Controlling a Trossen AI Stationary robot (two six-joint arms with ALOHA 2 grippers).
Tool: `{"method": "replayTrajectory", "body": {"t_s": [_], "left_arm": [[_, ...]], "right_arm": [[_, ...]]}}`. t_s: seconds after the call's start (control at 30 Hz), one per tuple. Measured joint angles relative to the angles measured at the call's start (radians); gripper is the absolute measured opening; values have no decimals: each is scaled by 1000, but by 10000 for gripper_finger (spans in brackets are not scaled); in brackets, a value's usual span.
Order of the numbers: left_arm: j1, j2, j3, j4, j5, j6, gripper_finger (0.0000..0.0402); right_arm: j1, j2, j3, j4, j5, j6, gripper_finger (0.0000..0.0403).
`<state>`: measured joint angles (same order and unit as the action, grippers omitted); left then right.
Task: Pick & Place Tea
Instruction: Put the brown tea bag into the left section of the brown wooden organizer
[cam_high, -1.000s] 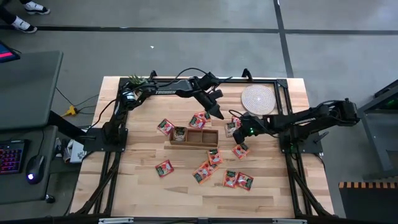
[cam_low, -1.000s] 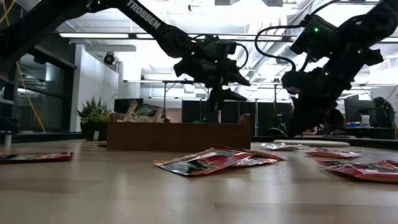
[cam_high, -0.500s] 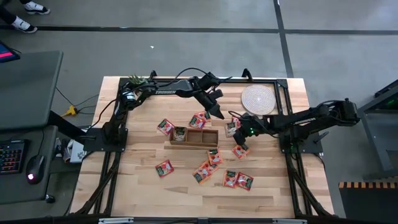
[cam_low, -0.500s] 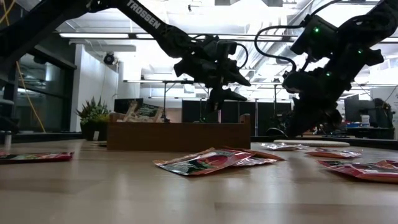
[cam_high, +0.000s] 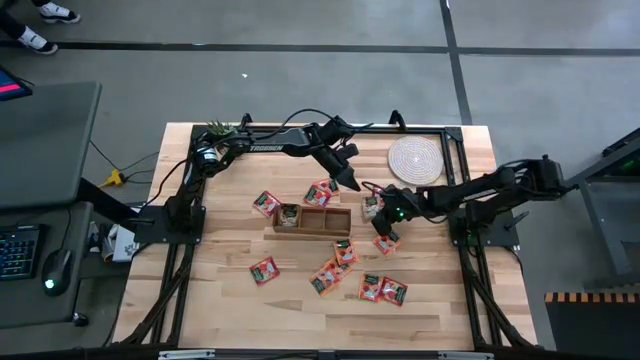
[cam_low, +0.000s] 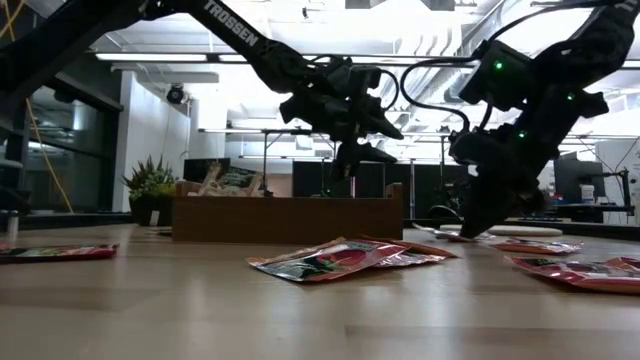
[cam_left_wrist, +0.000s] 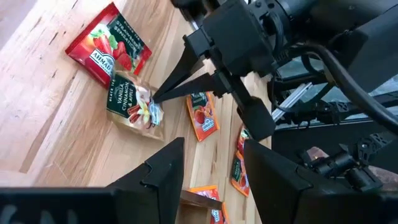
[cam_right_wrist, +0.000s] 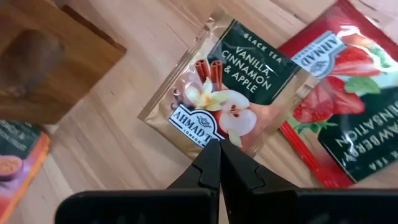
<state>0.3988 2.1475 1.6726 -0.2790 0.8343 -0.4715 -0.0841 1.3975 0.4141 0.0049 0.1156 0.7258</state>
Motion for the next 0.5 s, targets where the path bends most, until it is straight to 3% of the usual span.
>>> {"method": "replayTrajectory", "body": {"t_s": [0.5], "left_arm": [[-14, 70, 4, 74, 4, -130, 163]], "right_arm": [[0, 22, -1, 17, 6, 6, 0]]}}
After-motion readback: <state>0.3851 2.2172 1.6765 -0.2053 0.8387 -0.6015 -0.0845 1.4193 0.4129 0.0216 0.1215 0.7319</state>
